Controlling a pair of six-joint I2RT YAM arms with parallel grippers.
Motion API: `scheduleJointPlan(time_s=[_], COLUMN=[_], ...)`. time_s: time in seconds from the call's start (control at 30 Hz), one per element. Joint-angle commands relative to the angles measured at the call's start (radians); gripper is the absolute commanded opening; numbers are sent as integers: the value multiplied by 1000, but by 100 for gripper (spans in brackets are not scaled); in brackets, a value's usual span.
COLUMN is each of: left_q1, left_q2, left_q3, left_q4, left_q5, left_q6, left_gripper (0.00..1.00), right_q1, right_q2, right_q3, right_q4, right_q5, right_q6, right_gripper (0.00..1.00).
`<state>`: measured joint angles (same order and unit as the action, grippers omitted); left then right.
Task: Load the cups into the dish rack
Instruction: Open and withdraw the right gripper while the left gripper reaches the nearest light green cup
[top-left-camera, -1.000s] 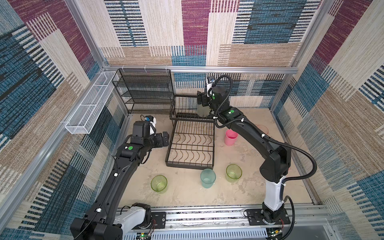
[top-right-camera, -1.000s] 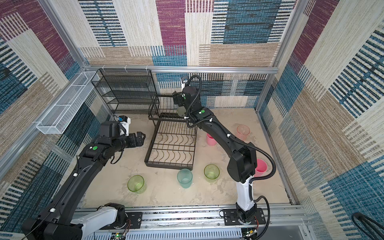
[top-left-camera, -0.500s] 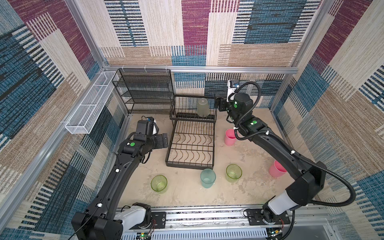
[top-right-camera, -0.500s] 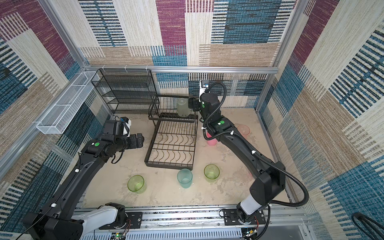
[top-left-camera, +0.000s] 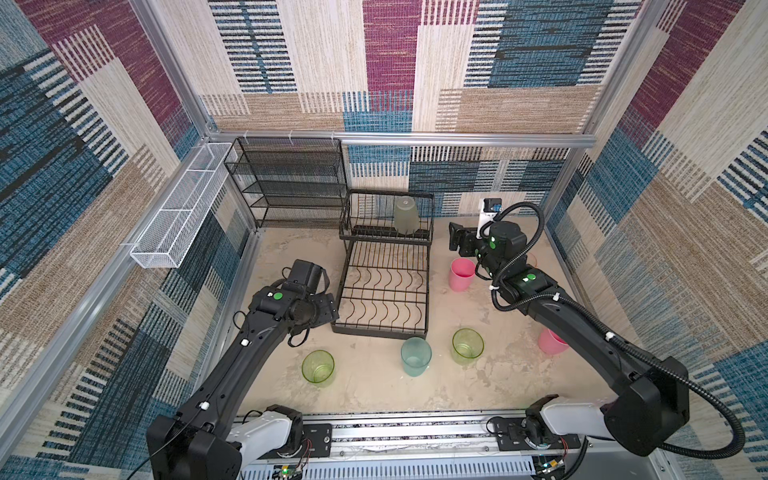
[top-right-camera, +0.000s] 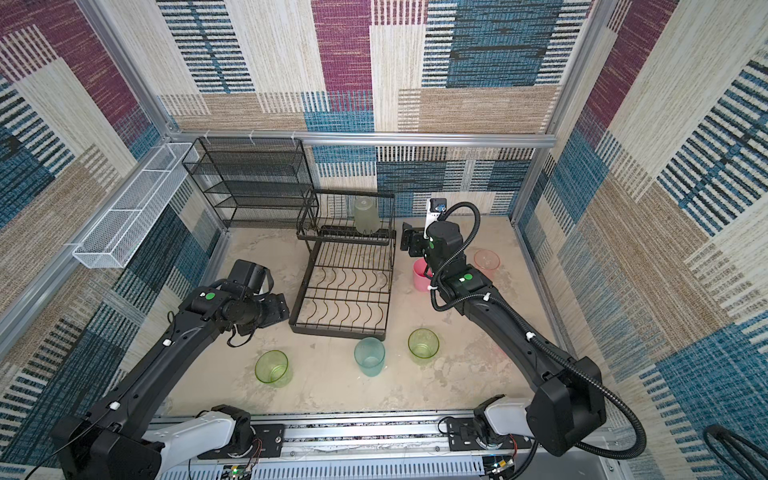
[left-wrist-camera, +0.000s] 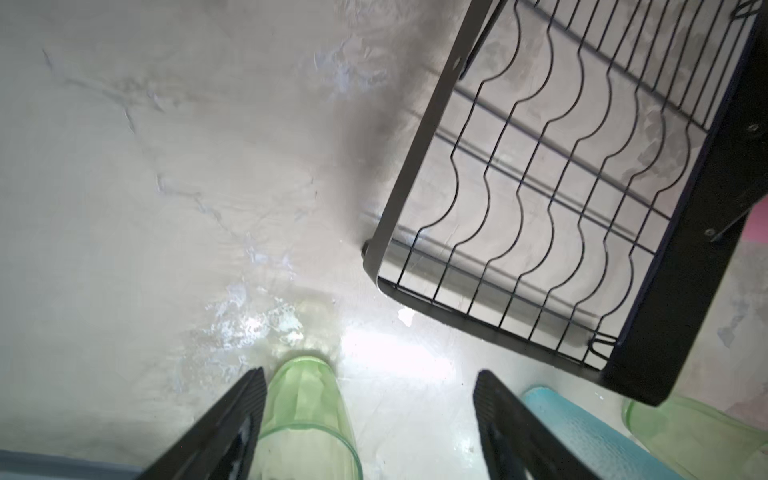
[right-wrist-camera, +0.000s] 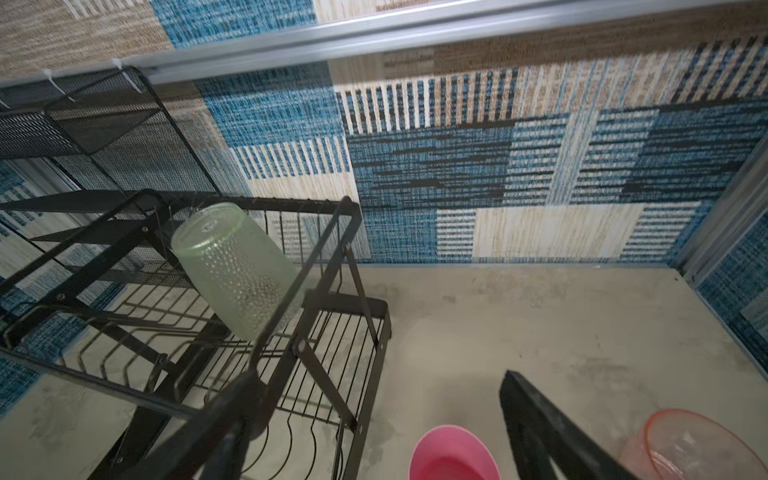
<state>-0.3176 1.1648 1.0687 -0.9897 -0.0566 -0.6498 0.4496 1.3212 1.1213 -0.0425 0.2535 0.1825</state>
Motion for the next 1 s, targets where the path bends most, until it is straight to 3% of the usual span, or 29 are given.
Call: scheduleJointPlan(time_s=[0.0,0.53,0.97], left_q1=[-32,-132,-173], left_q2=[3,-96,9], left_q3=[-19,-130,-119], left_q4=[-61,-165,-162], left_q5=[18,32,2], left_q6=[-134,-422,-502], left_gripper=[76,60,55], right_q1=[0,0,0], right_q2=[-4,-25,-66], right_q3=[-24,-54,-94], right_q4=[38,39,64], right_q5=[-33,-30,-78], right_q6=[31,-15,-21], right_gripper=[93,92,92])
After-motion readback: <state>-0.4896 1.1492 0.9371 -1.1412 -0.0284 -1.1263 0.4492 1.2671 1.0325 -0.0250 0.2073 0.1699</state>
